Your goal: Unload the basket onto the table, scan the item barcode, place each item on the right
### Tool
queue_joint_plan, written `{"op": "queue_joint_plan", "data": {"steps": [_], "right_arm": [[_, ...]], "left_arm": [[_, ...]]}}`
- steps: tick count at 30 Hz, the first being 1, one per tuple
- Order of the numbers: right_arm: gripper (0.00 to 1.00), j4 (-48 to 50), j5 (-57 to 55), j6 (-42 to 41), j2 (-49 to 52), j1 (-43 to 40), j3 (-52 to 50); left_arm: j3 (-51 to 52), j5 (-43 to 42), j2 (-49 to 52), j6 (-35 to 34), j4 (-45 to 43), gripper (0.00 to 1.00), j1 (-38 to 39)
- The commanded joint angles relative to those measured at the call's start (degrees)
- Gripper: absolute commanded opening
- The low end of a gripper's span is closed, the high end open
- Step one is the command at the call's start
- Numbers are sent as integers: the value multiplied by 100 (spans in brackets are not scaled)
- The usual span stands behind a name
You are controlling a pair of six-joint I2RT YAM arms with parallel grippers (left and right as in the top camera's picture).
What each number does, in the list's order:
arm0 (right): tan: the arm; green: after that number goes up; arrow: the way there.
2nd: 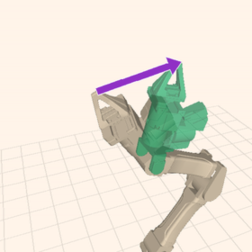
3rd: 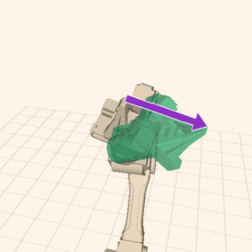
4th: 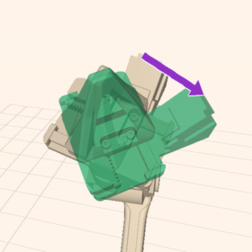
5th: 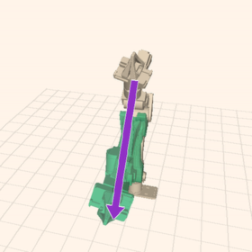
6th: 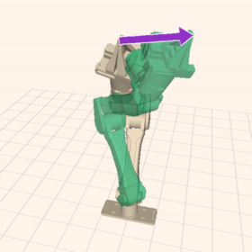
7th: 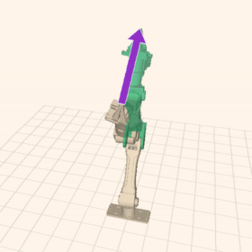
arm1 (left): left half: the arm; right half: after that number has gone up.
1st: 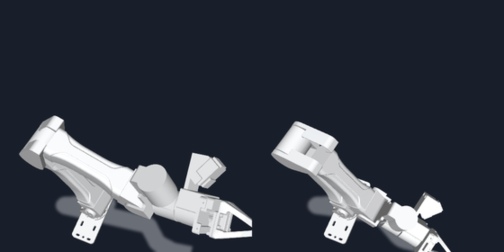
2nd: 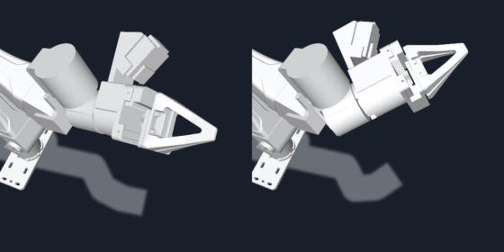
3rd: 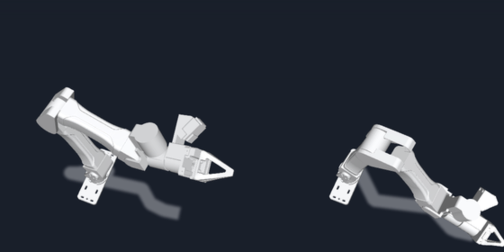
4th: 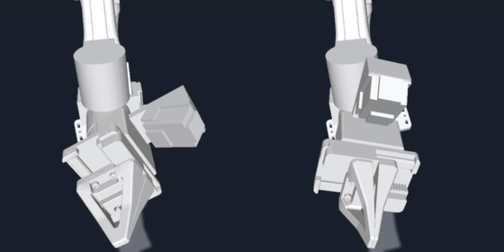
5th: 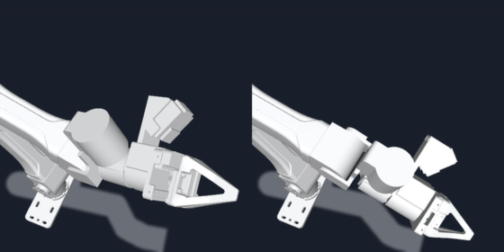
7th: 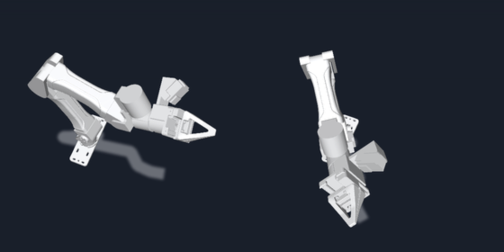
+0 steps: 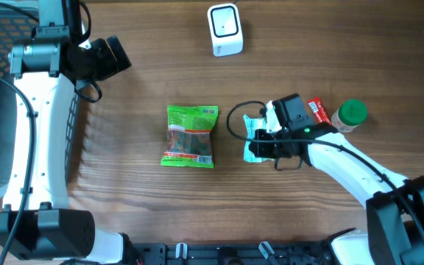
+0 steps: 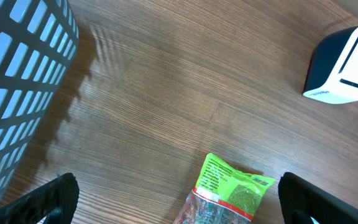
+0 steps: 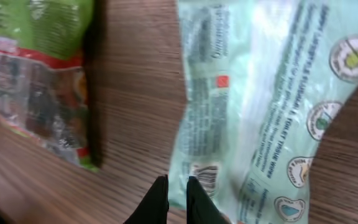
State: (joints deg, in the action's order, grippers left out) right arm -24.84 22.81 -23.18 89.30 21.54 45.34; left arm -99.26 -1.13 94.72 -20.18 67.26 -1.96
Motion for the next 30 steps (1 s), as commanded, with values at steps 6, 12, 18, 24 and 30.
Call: {"op": "queue_joint_plan", "data": {"steps": [6, 12, 18, 24, 30], "right_arm": [[7, -232, -192, 511, 203, -24, 35], [7, -129, -863, 509, 748, -24, -105], [7, -92, -610, 505, 907, -24, -83], [13, -595, 417, 833, 846, -24, 671], [15, -1867, 402, 951, 562, -24, 1856]], "left_arm": [[15, 37, 0, 90, -13, 100, -15], [13, 37, 0, 90, -13, 100, -15], [13, 35, 0, 90, -13, 100, -15], [15, 37, 0, 90, -15, 100, -15], [13, 37, 0, 90, -13, 100, -15]]}}
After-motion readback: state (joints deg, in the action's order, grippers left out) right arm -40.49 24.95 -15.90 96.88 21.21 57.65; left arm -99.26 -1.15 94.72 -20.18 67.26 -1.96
